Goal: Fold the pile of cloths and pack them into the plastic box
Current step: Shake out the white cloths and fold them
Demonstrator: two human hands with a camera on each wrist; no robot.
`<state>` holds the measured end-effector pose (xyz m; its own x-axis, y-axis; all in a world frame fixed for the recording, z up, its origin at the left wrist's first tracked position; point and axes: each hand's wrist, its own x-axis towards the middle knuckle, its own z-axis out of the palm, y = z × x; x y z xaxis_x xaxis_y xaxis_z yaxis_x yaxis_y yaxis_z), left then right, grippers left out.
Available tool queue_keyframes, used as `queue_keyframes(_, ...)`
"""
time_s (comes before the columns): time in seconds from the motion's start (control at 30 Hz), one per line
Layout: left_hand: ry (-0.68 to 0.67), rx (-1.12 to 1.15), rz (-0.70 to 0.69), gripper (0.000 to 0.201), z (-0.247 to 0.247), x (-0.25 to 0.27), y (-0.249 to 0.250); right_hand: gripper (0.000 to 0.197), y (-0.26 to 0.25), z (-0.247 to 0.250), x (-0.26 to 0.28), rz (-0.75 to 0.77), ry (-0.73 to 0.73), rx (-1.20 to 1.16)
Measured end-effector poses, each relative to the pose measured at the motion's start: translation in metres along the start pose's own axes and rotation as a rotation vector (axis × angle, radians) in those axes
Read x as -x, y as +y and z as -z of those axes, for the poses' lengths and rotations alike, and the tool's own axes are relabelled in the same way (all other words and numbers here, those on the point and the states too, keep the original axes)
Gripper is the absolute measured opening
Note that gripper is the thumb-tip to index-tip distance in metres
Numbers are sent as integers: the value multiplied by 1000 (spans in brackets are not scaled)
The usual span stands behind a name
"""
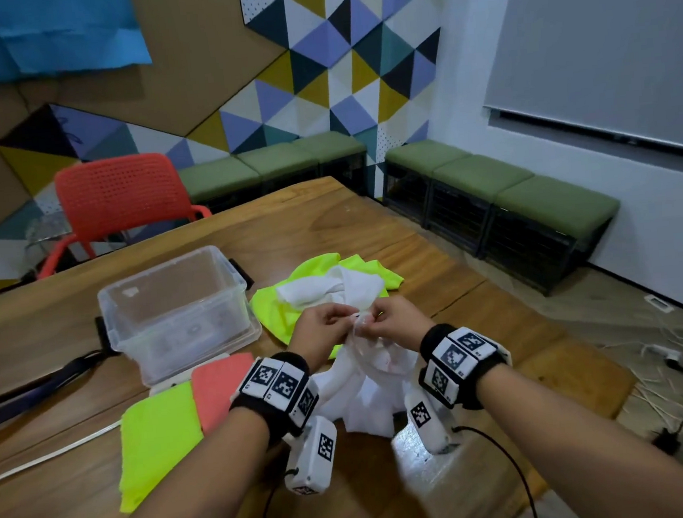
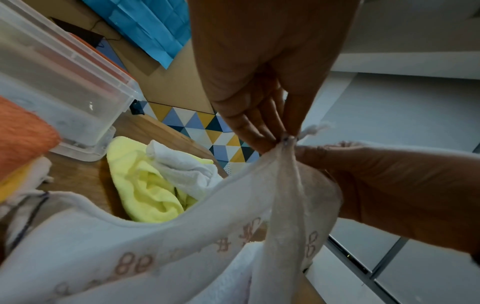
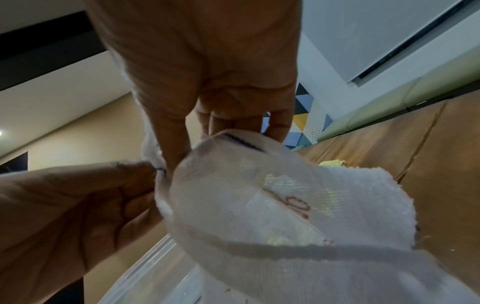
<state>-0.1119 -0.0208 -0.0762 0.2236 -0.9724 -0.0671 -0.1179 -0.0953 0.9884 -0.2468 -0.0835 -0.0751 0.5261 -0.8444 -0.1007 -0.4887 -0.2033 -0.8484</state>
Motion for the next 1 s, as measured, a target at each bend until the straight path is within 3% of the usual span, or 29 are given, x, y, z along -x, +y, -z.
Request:
queue_keyframes(0.17,-109,-58,-31,16,9,8,-3,33,-1,-2,-3,30,-25,96)
queue_keyframes(0.23,-93,-88,-56,9,13,6,-6,32,-3,-3,-2,53,-71,104)
queue_keyframes(0.3,-48,-111,-68,14,20,3,-7,30,-5,1,-2,50,-140,125)
queue_keyframes(0.37,94,-129,-89,22,25,-4,-9,35,0,7,-1,10,-215,285)
queue_keyframes(0.47,465,-185,-92,18,35,-14,-5,42,27,14,8,-156,-303,763)
queue_keyframes(0.57,582,-224,-61,25,49,-21,-1,21,57,20,29,-305,-304,974)
queue_keyframes(0.63,551,-337,-70,25,54,-24,0,33,67,30,36,-316,-201,910)
queue_keyframes(0.8,510,-482,-59,26,67,-29,-1,25,57,67,37,-187,112,817)
queue_keyframes(0.93,599,-476,-153,27,66,-30,16,14,34,100,31,84,470,1043)
queue_keyframes(1.0,626,-327,-208,27,64,-35,25,14,20,115,30,50,607,1124)
